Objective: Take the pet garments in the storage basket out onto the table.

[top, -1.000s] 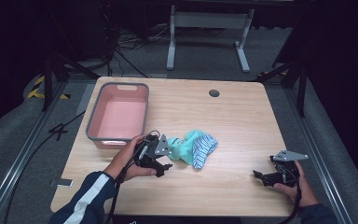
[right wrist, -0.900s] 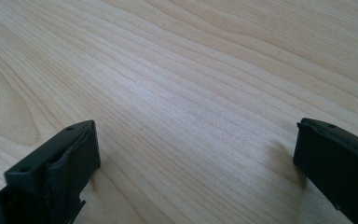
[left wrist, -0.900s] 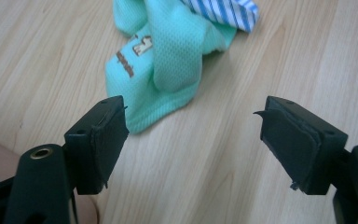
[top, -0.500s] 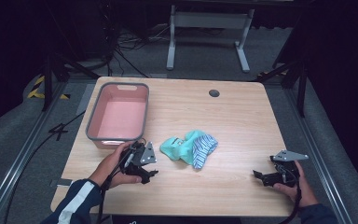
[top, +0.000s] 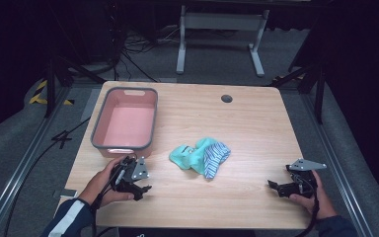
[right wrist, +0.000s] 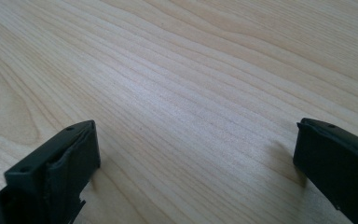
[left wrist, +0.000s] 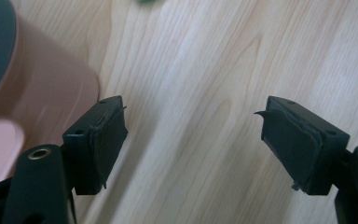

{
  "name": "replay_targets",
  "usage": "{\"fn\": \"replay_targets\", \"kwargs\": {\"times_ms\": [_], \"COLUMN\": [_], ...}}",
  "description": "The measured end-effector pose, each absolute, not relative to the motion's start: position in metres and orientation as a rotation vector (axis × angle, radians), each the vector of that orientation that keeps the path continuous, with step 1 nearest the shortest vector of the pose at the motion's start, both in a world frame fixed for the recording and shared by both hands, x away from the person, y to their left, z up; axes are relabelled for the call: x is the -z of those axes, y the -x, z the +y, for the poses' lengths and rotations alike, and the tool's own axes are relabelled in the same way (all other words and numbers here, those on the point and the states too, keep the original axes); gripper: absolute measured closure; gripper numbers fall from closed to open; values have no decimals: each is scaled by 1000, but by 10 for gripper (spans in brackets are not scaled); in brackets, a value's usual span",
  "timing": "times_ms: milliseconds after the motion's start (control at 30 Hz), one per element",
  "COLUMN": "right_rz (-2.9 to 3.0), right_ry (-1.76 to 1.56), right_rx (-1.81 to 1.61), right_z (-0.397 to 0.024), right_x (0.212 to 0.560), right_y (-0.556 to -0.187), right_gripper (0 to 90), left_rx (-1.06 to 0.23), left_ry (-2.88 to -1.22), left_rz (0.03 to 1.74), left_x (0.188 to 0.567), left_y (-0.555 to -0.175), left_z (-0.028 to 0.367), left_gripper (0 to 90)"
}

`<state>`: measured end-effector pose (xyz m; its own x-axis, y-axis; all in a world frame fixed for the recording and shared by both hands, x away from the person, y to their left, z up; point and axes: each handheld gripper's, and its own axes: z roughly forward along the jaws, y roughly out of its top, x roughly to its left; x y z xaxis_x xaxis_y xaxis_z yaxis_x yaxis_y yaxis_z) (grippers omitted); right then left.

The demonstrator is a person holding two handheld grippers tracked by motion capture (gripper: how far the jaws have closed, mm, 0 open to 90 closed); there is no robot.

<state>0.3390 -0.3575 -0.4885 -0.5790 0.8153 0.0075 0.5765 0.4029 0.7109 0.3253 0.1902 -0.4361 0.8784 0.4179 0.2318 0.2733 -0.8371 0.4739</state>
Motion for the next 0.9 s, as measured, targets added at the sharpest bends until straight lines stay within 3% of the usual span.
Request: {"fn": "replay_targets", "kwargs": {"times_ms": [200,900], "right_rz": [2324,2315], "right_ry": [-1204,-1215], "right_rx": [-973,-973], "right_z": [-358,-357], "right_x": [488,489], "right_y": [-339,-338], "right_gripper": [7,7], "left_rx": [-497,-362], "left_ry": [-2607,-2377], "left_rz": [569,847], "left_x": [444,469], "left_y": [-318,-309], "left_z": [210,293], "left_gripper": [216,207]}}
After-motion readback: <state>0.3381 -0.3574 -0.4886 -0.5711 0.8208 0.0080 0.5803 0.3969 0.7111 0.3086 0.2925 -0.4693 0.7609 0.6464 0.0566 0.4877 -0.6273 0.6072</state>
